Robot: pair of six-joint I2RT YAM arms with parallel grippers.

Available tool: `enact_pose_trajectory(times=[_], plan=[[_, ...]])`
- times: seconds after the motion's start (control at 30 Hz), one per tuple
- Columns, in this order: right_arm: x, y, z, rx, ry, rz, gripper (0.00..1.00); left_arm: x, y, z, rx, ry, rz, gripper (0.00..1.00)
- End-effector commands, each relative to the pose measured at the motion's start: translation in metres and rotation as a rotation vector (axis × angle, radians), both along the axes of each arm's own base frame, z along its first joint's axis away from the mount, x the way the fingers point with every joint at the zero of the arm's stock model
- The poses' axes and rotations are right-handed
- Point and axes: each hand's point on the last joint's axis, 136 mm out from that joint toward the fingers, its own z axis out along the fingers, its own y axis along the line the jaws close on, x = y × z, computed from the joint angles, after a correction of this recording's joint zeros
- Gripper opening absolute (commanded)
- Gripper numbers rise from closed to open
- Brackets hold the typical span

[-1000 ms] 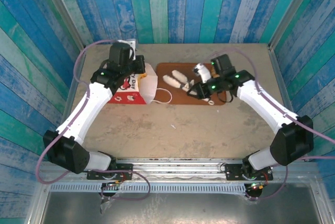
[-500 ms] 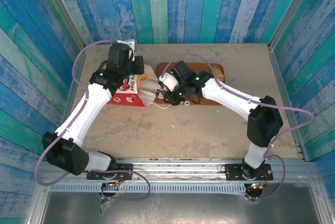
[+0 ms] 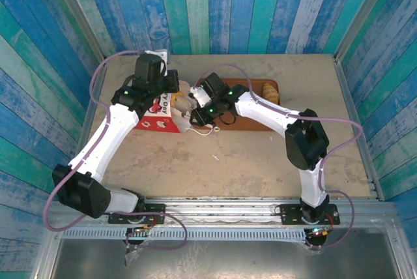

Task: Take the fake bread out of the paper bag

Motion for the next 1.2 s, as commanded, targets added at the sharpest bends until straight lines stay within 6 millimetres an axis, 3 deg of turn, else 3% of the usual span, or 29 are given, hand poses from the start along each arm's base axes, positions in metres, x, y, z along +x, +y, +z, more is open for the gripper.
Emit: enact_pose_trajectory(times=[0.0, 0.27, 0.43, 0.67, 0.87, 1.17], plan=[[0.002, 0.014, 0.003, 0.07, 0.072, -0.065, 0.54, -0.009, 0.004, 0.023, -0.024, -0.065, 0.009, 0.0], [0.0, 0.026, 0.0, 0.098, 0.121, -0.041, 0.53, -0.008, 0.002, 0.023, -0.036, -0.068, 0.005, 0.0], [-0.001, 0.026, 0.01, 0.117, 0.106, -0.037, 0.42, -0.007, 0.002, 0.022, -0.044, -0.065, 0.009, 0.0], [-0.003, 0.002, 0.049, 0.117, -0.036, -0.05, 0.37, -0.005, 0.009, 0.022, -0.058, -0.084, 0.062, 0.0], [-0.011, -0.019, 0.047, 0.047, -0.059, -0.066, 0.38, -0.005, 0.013, 0.026, -0.065, -0.1, 0.084, 0.0], [-0.012, -0.071, 0.056, -0.101, -0.129, -0.096, 0.39, -0.005, 0.012, 0.027, -0.083, -0.107, 0.086, 0.0]])
